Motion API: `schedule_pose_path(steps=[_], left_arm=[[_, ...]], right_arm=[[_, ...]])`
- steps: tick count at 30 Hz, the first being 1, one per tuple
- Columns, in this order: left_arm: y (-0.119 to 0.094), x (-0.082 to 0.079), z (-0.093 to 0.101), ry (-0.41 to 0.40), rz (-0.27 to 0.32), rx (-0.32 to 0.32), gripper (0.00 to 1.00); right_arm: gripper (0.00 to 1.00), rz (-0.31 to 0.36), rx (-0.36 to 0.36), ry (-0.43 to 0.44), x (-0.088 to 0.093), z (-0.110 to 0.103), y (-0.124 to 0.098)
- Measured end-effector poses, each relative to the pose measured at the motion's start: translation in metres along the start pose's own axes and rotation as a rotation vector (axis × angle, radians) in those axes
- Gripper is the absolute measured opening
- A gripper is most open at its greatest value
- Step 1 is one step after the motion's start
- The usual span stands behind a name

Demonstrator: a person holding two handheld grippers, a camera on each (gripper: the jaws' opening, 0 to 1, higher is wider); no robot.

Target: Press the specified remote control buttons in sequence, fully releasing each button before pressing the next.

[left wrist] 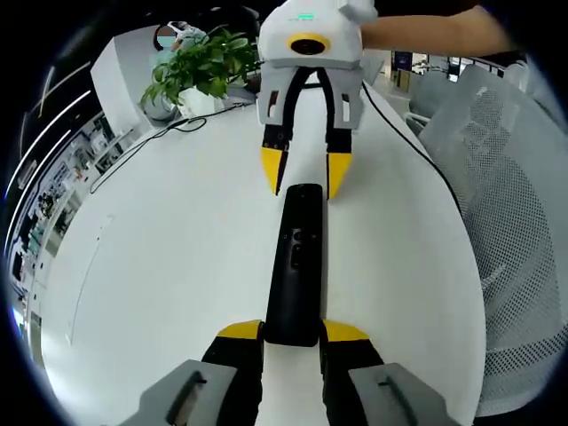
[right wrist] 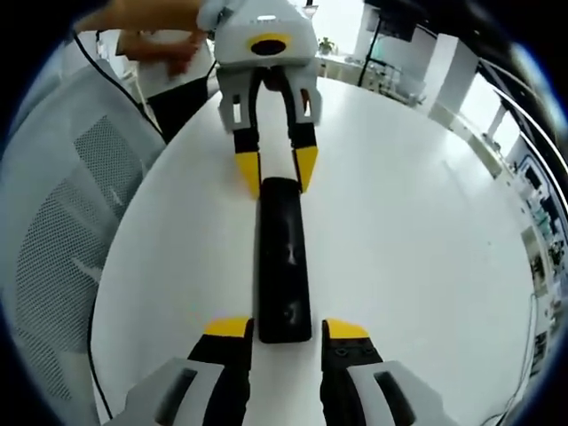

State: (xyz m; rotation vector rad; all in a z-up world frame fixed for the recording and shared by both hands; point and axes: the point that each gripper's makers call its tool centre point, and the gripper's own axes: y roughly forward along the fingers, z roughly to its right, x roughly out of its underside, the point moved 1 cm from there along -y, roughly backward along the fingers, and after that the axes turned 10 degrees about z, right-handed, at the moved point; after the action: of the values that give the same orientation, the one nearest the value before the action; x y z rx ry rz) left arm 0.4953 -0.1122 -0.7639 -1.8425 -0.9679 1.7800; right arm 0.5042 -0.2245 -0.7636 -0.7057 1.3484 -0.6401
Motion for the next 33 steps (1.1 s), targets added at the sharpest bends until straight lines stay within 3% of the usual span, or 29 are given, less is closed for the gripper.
schedule_pose_path(steps=[33], left_arm=[[0.0000,0.0000,-0.0003,0.000,0.001,0.003,0.23]], right_arm=[[0.20,-0.041,-0.017,0.077,0.0050,-0.0018,0.0046]])
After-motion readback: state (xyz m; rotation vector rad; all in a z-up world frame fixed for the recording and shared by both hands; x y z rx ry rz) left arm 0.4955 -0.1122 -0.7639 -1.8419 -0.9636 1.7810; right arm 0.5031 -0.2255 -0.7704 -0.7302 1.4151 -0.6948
